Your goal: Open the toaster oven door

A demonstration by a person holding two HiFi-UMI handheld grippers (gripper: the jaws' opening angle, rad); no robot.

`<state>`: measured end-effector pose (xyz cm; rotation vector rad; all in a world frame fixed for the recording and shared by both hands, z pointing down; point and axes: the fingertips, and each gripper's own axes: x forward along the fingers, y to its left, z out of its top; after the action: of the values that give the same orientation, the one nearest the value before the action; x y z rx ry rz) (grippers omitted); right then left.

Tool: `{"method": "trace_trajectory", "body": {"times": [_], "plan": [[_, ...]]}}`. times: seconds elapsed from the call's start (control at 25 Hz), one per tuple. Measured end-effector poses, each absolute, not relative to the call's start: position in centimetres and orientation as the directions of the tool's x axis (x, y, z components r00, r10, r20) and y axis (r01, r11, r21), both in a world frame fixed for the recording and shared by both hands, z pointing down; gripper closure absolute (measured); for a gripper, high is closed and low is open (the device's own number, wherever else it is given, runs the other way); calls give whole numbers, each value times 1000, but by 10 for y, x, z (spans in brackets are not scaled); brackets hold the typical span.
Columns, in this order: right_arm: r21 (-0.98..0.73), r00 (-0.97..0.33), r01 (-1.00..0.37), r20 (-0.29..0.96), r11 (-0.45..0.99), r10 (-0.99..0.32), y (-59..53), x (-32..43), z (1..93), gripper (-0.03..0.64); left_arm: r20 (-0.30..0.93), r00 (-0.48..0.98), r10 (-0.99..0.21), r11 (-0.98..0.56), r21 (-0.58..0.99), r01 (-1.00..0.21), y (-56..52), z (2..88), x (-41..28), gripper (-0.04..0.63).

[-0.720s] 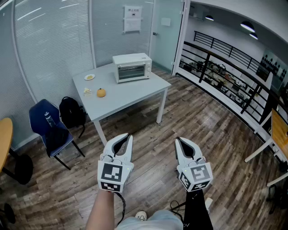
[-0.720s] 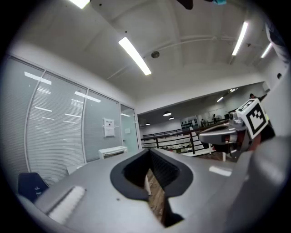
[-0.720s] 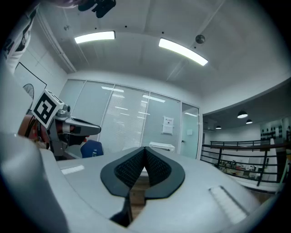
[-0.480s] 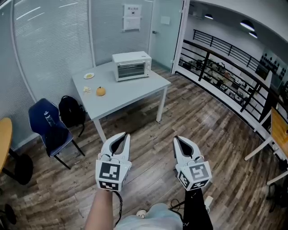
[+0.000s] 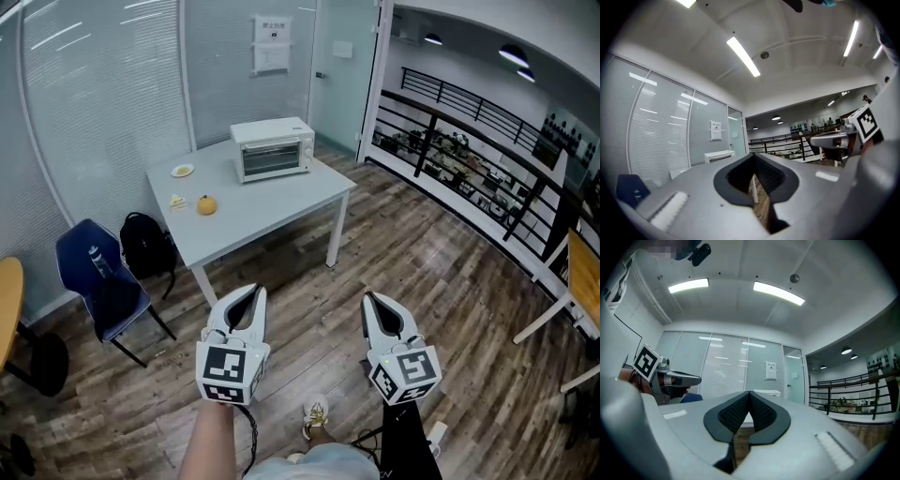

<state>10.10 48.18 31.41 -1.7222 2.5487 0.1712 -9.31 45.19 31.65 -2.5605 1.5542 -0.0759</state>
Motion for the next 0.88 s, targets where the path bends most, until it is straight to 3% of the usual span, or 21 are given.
{"method": "trace_trajectory", "body": {"times": [0.88], "plan": [[34, -441, -897, -127, 441, -888, 256, 152, 321, 614, -23, 400, -916, -394, -131, -910, 240, 322, -44, 538]]}}
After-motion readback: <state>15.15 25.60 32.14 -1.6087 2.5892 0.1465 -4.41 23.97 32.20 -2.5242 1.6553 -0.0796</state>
